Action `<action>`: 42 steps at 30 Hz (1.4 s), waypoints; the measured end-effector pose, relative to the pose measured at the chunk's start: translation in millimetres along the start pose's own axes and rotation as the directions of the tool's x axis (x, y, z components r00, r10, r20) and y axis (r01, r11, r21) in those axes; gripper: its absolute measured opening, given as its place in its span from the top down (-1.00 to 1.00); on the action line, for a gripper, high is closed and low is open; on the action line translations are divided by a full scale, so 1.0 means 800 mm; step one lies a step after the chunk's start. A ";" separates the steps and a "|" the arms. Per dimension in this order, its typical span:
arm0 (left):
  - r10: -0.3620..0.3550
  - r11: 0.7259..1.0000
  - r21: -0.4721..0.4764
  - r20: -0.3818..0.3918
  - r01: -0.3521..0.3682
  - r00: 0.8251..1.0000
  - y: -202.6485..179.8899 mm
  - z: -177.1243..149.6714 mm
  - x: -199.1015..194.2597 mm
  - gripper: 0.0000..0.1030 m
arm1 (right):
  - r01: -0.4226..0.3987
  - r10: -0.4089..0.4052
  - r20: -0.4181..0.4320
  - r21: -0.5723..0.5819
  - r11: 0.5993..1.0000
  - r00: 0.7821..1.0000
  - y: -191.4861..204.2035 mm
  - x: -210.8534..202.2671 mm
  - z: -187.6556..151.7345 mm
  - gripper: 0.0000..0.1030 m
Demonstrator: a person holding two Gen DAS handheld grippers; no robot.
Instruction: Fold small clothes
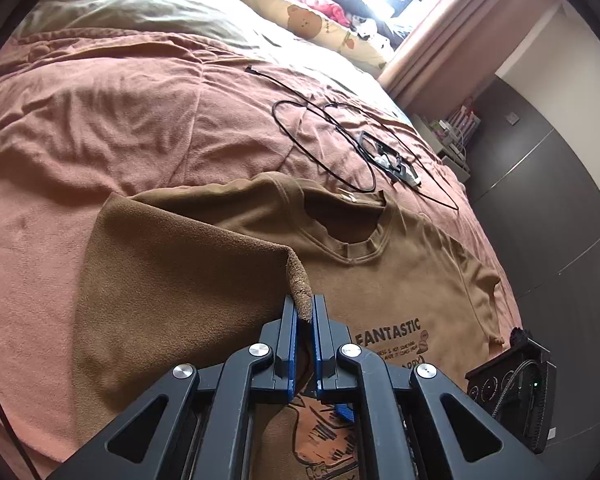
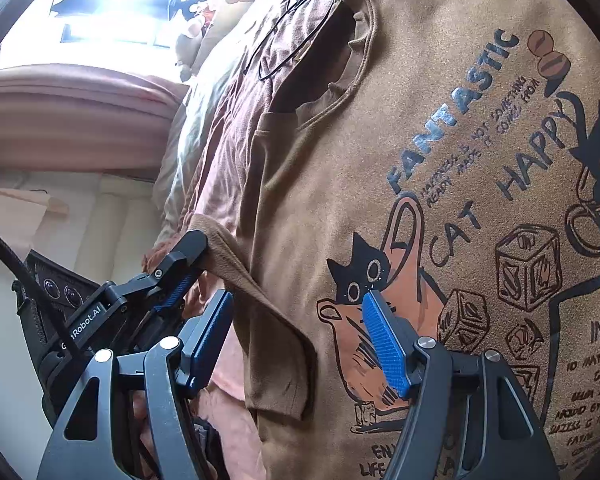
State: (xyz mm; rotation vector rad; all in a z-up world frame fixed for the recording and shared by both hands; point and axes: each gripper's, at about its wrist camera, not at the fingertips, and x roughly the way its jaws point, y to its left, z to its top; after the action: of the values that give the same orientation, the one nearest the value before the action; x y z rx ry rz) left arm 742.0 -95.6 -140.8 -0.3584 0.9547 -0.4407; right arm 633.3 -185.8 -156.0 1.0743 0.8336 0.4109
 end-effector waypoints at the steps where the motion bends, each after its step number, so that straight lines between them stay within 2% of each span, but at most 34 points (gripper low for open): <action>1: -0.002 1.000 0.011 -0.011 0.003 1.000 -0.003 0.001 0.003 0.86 | 0.001 -0.001 -0.003 -0.003 1.000 1.000 0.001 0.002 0.000 -0.27; 2: 0.012 1.000 0.016 -0.024 -0.012 1.000 -0.004 0.002 0.005 0.85 | 0.000 0.000 -0.006 -0.005 1.000 1.000 0.002 0.003 0.001 -0.27; 4: 0.035 0.999 0.017 -0.041 -0.034 0.999 0.000 0.001 0.005 0.59 | -0.007 0.007 -0.008 -0.005 1.000 1.000 0.002 0.005 0.002 -0.27; 6: 0.052 0.999 0.005 -0.029 -0.052 0.998 0.010 0.000 -0.002 0.45 | -0.012 0.012 -0.015 -0.013 1.000 1.000 0.005 0.010 0.003 -0.27; 15: 0.205 0.977 -0.057 -0.037 -0.207 0.978 0.083 -0.015 -0.044 0.45 | -0.013 0.011 -0.038 -0.066 0.998 0.999 0.019 0.037 0.004 -0.27; 20: 0.245 0.964 -0.092 -0.060 -0.249 0.968 0.120 -0.031 -0.055 0.45 | 0.013 -0.021 -0.070 -0.102 0.995 0.997 0.025 0.062 0.000 0.11; 22: 0.252 0.961 -0.098 -0.073 -0.258 0.965 0.131 -0.037 -0.054 0.45 | 0.030 -0.039 -0.081 -0.117 0.993 0.996 0.028 0.071 0.000 0.20; 25: 0.258 0.957 -0.112 -0.092 -0.267 0.962 0.146 -0.047 -0.053 0.45 | 0.060 -0.074 -0.089 -0.150 0.987 0.993 0.037 0.082 0.001 0.22; 29: 0.251 0.958 -0.112 -0.113 -0.264 0.961 0.155 -0.061 -0.052 0.45 | 0.064 -0.079 -0.090 -0.161 0.985 0.993 0.048 0.090 -0.002 0.25; 30: 0.247 0.959 -0.114 -0.120 -0.260 0.962 0.157 -0.065 -0.051 0.45 | 0.068 -0.085 -0.091 -0.172 0.983 0.992 0.049 0.089 -0.004 0.31; 32: 0.240 0.959 -0.122 -0.141 -0.257 0.961 0.159 -0.074 -0.049 0.45 | 0.074 -0.094 -0.116 -0.166 0.983 0.989 0.047 0.094 -0.006 0.69; 35: 0.235 0.962 -0.110 -0.145 -0.252 0.961 0.156 -0.085 -0.049 0.45 | 0.070 -0.088 -0.133 -0.138 0.988 0.987 0.035 0.089 -0.006 0.93; 42: 0.218 0.965 -0.118 -0.146 -0.235 0.965 0.149 -0.103 -0.061 0.45 | 0.081 -0.099 -0.126 -0.138 0.987 0.987 0.040 0.060 -0.008 0.99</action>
State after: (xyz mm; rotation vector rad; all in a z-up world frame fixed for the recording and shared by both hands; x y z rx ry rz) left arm 672.3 23.1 -207.3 -0.3400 1.1436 -0.1920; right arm 661.6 -135.9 -148.1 0.8897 0.9561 0.4587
